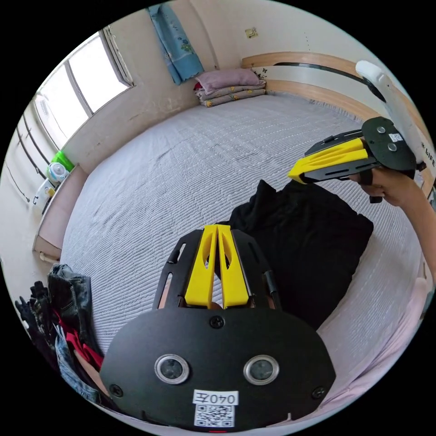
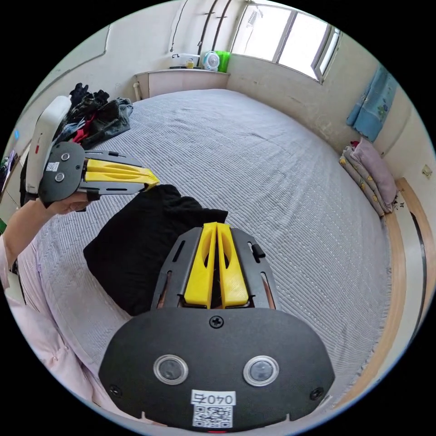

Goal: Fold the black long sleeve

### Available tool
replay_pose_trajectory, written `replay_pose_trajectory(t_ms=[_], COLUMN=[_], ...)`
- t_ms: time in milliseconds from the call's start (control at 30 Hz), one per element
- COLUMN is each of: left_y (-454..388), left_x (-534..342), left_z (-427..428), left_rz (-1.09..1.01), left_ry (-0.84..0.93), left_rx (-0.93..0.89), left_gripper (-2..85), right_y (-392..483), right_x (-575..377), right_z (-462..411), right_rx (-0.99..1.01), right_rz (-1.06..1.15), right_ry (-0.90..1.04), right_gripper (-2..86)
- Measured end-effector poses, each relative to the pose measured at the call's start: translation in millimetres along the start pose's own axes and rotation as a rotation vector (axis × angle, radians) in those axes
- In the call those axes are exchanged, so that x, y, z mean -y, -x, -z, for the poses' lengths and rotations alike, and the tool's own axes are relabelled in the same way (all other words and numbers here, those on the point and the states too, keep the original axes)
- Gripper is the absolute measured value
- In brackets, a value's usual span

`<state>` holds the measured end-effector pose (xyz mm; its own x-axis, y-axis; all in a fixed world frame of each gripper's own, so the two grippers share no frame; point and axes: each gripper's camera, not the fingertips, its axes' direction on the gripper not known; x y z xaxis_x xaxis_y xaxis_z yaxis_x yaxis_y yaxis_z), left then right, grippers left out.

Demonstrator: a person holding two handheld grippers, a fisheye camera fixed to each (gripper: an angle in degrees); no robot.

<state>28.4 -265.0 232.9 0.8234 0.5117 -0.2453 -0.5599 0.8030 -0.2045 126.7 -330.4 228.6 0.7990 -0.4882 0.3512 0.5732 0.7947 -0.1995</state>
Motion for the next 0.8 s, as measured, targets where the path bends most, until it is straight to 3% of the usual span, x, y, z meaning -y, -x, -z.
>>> replay_pose_trajectory(t_ms=[200, 267, 433, 600, 800], left_y=[13, 24, 69, 29, -43], left_x=[-4, -2, -24, -67, -105], left_z=[-45, -44, 24, 61, 55], left_rz=[0.040, 0.081, 0.201, 0.021, -0.174], left_ry=[0.089, 0.097, -0.100, -0.091, 0.009], left_rx=[0.034, 0.022, -0.056, -0.076, -0.162], left_gripper=[-0.9, -0.9, -0.9, -0.8, -0.9], right_y=[-15, -34, -86, -68, -19], right_x=[4, -1, -29, -82, -126], right_z=[-68, -73, -21, 31, 17], right_rx=[-0.002, 0.077, 0.244, 0.165, 0.062], right_rz=[-0.053, -0.126, -0.287, -0.230, -0.151], right_ry=[0.168, 0.147, 0.002, -0.039, 0.098], right_gripper=[-1.0, -1.0, -1.0, -1.0, -1.0])
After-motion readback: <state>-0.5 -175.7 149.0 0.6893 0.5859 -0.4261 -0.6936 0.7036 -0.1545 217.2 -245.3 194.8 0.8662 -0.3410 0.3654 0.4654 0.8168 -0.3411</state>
